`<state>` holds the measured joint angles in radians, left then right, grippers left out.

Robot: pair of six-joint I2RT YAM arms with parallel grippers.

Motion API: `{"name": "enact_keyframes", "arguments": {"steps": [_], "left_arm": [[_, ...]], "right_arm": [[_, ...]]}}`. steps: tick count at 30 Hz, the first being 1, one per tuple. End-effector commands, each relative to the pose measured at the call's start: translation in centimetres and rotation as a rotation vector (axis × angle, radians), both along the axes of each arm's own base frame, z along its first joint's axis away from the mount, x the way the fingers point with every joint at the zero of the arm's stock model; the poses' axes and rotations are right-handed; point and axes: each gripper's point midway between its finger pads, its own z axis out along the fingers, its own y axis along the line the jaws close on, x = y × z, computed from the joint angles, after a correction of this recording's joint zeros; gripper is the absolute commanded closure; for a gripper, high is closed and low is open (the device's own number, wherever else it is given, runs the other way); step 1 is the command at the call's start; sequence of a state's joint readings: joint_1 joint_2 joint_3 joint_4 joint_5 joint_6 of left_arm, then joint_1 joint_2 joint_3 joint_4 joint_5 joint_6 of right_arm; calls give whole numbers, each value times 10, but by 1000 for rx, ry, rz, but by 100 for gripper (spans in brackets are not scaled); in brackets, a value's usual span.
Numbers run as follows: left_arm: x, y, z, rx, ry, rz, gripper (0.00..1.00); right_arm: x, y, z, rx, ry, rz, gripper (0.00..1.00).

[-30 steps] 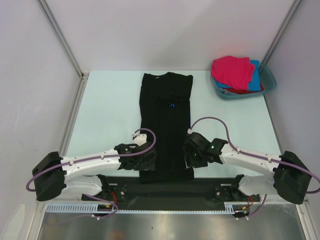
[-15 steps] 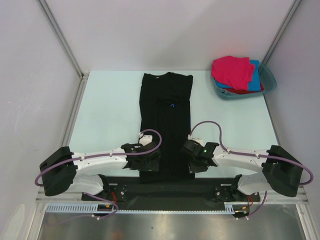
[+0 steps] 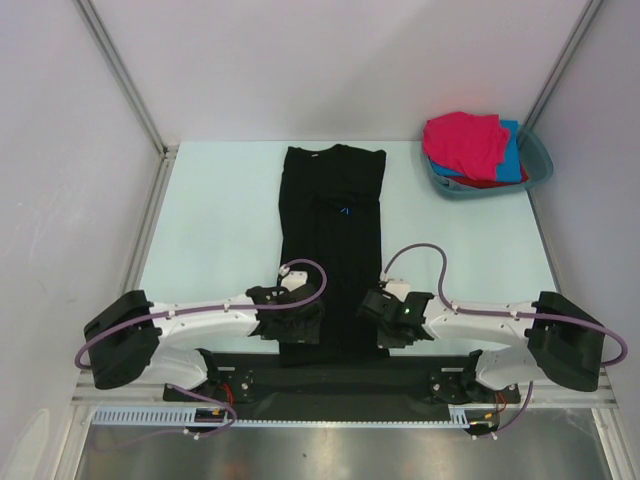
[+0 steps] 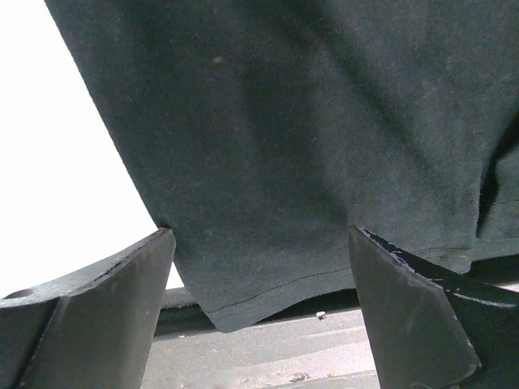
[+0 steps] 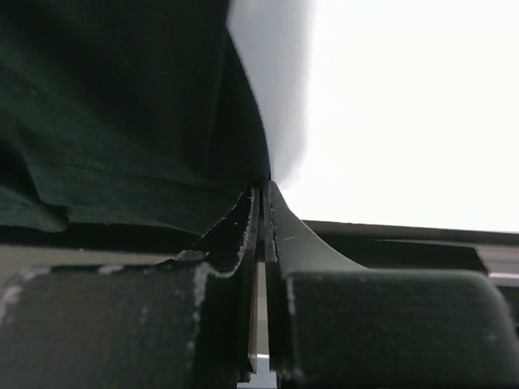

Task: Fold and stack the t-shirts
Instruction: Fold the tshirt

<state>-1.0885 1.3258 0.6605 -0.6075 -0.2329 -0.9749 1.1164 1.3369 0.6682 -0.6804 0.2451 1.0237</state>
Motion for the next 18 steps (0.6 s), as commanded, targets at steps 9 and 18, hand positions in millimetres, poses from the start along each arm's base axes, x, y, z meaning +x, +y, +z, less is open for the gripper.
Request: {"name": "enact_keyframes", "arguments": {"steps": [9, 18], "left_arm": [[3, -6, -2, 0, 6, -22, 6], [2, -3, -3, 9, 10, -34, 6]], "right_arm": [[-55, -81, -10, -273, 54, -171, 100], [-44, -68, 30, -244, -87, -226, 30]]}}
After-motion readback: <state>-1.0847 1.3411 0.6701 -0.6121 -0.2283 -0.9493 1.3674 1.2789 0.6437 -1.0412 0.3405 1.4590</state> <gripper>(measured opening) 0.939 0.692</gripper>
